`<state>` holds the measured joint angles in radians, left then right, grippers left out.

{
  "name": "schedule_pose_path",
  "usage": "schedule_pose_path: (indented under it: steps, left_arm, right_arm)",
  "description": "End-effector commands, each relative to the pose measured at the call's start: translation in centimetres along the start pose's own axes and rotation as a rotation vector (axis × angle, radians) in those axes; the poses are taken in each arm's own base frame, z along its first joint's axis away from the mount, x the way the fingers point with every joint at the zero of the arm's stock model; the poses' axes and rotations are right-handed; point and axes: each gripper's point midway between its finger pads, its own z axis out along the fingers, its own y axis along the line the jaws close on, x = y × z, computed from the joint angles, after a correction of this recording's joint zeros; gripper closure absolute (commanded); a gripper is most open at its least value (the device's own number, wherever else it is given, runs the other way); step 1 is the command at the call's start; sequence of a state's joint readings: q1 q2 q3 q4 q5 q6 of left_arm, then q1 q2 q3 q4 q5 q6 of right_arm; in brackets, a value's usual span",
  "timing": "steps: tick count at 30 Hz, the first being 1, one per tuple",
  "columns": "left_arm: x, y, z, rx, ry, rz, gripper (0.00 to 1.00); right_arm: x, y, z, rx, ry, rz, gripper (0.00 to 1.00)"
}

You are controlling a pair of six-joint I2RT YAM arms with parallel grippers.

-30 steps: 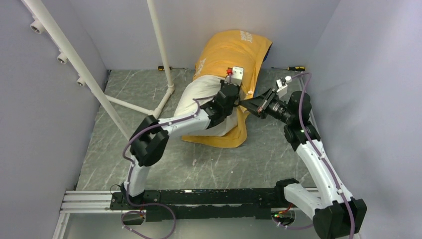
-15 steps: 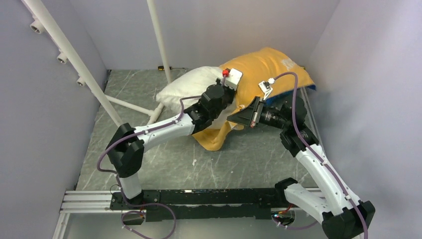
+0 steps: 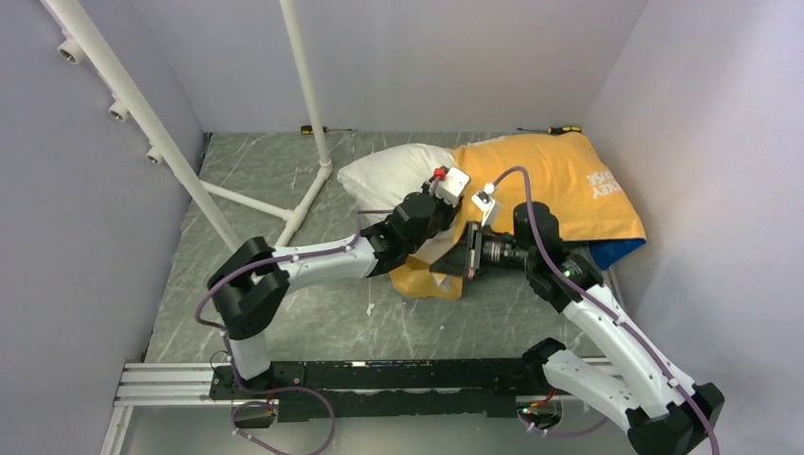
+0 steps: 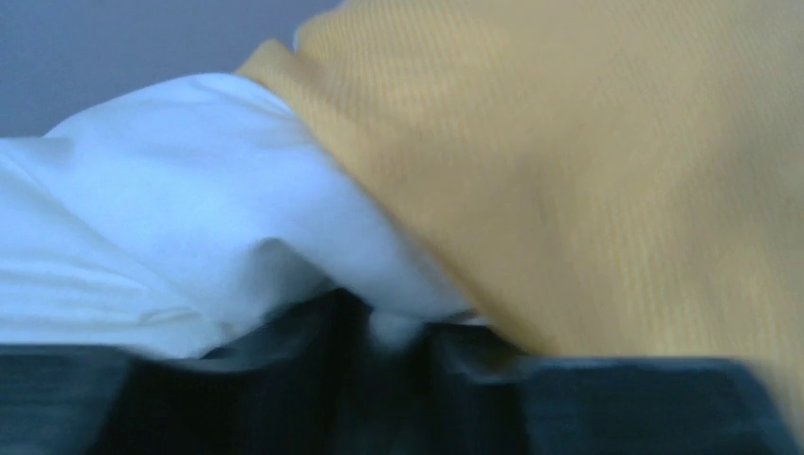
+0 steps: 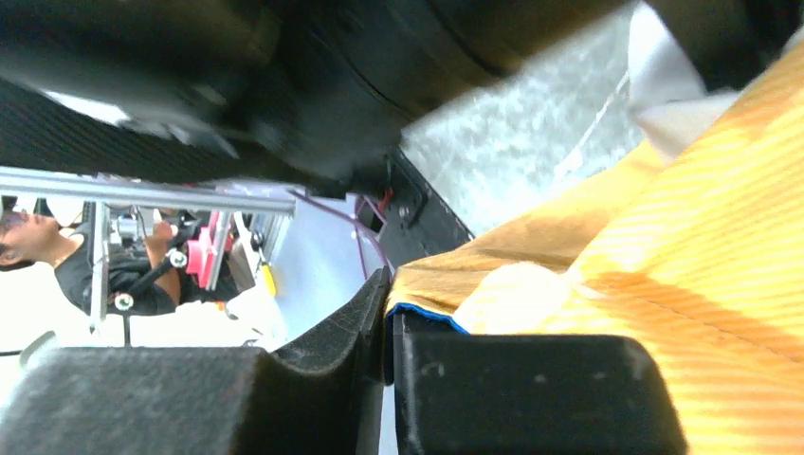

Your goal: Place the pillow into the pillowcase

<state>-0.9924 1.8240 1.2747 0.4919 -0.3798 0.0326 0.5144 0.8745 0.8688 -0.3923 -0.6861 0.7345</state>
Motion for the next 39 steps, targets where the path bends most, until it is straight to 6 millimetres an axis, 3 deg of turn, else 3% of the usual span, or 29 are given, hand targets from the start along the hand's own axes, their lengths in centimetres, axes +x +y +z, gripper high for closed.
schedule_pose_path:
  steps: [1, 2, 4, 6, 7, 8, 10, 14, 18, 19, 23, 27, 33, 37, 39]
  left_arm:
    - [3.5, -2.5, -3.9, 0.181, 0.197, -0.046, 0.45]
    - [4.4, -2.6, -5.1, 0.199, 0.264, -0.048, 0.33]
    - [5.9, -1.8, -7.6, 0.178, 0.414, -0.062, 0.24]
    - [6.2, -0.6, -9.9, 0.139, 0.505, -0.071, 0.2]
    - [6.0, -0.1, -11.2, 0.129, 0.53, -0.082, 0.05]
    - [5.8, 0.4, -12.3, 0.113, 0.548, -0.099, 0.01]
    - [4.2, 1.6, -15.0, 0.09, 0.561, -0.137, 0.01]
    - [2.8, 4.3, -19.3, -0.005, 0.619, -0.29, 0.01]
    - [4.6, 6.5, -22.2, -0.065, 0.725, -0.552, 0.01]
    - [5.1, 7.0, -22.6, -0.081, 0.738, -0.61, 0.0]
    - [7.2, 9.4, -23.4, -0.192, 0.779, -0.754, 0.01]
    - [8.3, 10.4, -22.1, -0.121, 0.733, -0.934, 0.01]
    - [6.4, 11.8, -18.7, 0.083, 0.514, -1.046, 0.01]
    - [4.4, 11.0, -16.0, 0.277, 0.396, -1.056, 0.0]
    - [4.4, 10.5, -14.8, 0.352, 0.383, -1.066, 0.04]
  right_arm:
    - [4.0, 0.4, -0.9, -0.075, 0.079, -0.013, 0.88]
    - [4.5, -0.3, -0.9, -0.053, 0.081, 0.004, 0.87]
    - [5.4, -1.8, -0.7, -0.007, 0.093, 0.037, 0.82]
    - [6.2, -3.0, -0.6, 0.03, 0.104, 0.072, 0.79]
    - [6.6, -3.5, -0.5, 0.037, 0.111, 0.083, 0.77]
    - [6.9, -3.8, -0.5, 0.043, 0.116, 0.096, 0.73]
    - [7.5, -4.7, -0.5, 0.082, 0.126, 0.123, 0.63]
    - [7.9, -6.7, -1.7, 0.24, 0.115, 0.16, 0.25]
    - [7.1, -8.5, -5.6, 0.506, 0.03, 0.166, 0.02]
    - [6.6, -8.5, -6.7, 0.552, -0.003, 0.159, 0.01]
    - [3.8, -6.9, -11.0, 0.661, -0.17, 0.117, 0.0]
    - [1.5, -5.3, -11.9, 0.647, -0.239, 0.034, 0.0]
    - [-2.3, -3.3, -7.5, 0.509, -0.171, -0.136, 0.01]
    - [-4.9, -2.0, -3.9, 0.403, -0.133, -0.244, 0.01]
    - [-6.2, -1.6, -2.4, 0.39, -0.122, -0.308, 0.01]
